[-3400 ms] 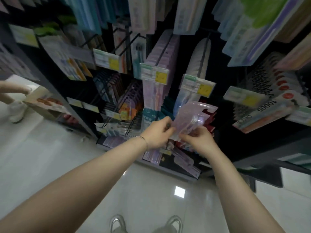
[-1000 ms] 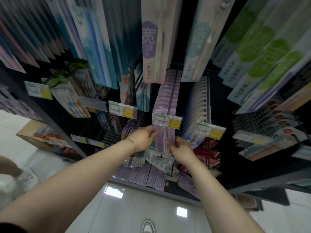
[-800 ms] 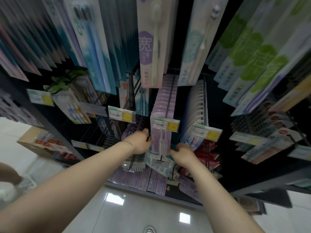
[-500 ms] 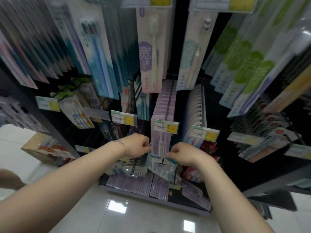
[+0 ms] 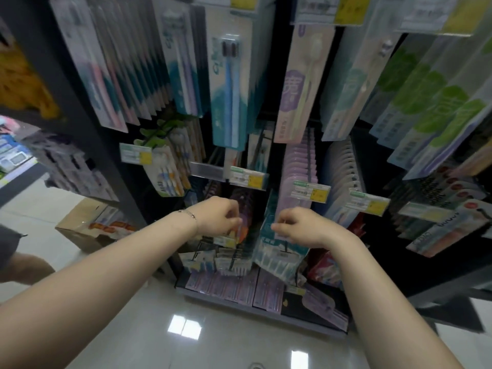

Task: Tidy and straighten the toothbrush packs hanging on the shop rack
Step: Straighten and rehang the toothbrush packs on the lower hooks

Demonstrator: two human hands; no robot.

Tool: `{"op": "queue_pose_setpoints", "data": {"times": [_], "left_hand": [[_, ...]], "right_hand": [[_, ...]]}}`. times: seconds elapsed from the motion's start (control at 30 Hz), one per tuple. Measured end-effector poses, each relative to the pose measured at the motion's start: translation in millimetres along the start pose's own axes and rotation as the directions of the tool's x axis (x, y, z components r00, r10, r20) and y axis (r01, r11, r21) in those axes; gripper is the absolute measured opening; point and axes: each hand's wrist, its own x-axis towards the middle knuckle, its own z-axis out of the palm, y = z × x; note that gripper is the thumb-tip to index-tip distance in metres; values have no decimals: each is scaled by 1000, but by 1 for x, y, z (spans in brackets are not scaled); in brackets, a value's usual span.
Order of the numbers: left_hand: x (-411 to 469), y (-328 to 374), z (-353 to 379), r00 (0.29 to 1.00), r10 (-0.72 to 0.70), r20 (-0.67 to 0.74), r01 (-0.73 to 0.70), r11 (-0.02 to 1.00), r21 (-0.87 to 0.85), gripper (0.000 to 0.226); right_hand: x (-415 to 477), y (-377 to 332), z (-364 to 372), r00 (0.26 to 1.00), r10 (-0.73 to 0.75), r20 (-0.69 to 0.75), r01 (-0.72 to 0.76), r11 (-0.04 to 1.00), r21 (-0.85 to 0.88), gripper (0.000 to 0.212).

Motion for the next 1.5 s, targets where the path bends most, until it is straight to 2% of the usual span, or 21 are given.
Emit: {"op": "queue_pose_setpoints", "data": {"times": [0.07,0.23,0.57,1.0,1.3,1.5], "left_hand": [[-15,-22,-7,1000,-18,-25,18,1000,-4,23],[-47,-85,-26,996,-68,-56,67,998,-7,24],[-80,-184,-47,979,-127,-159,115,990,-84,19],[-36,-235,-53,963,-233,-135,204,958,-201,26],[8,-258,-57,935,-331,-128,263,888,-377,56],[21,-264,-51,938,-286,-194,143,833,-535,67]], "right_hand": [[5,-21,12,999,7,-37,-6,999,36,17],[18,-68,39,990,57,-128,-45,994,96,25],[39,-121,88,961,128,-246,-81,978,193,22],[104,-137,103,979,144,-148,-113,973,201,19],[171,-168,121,997,63,-42,-53,976,213,51],[197,-192,123,970,35,-242,61,923,380,63]]}}
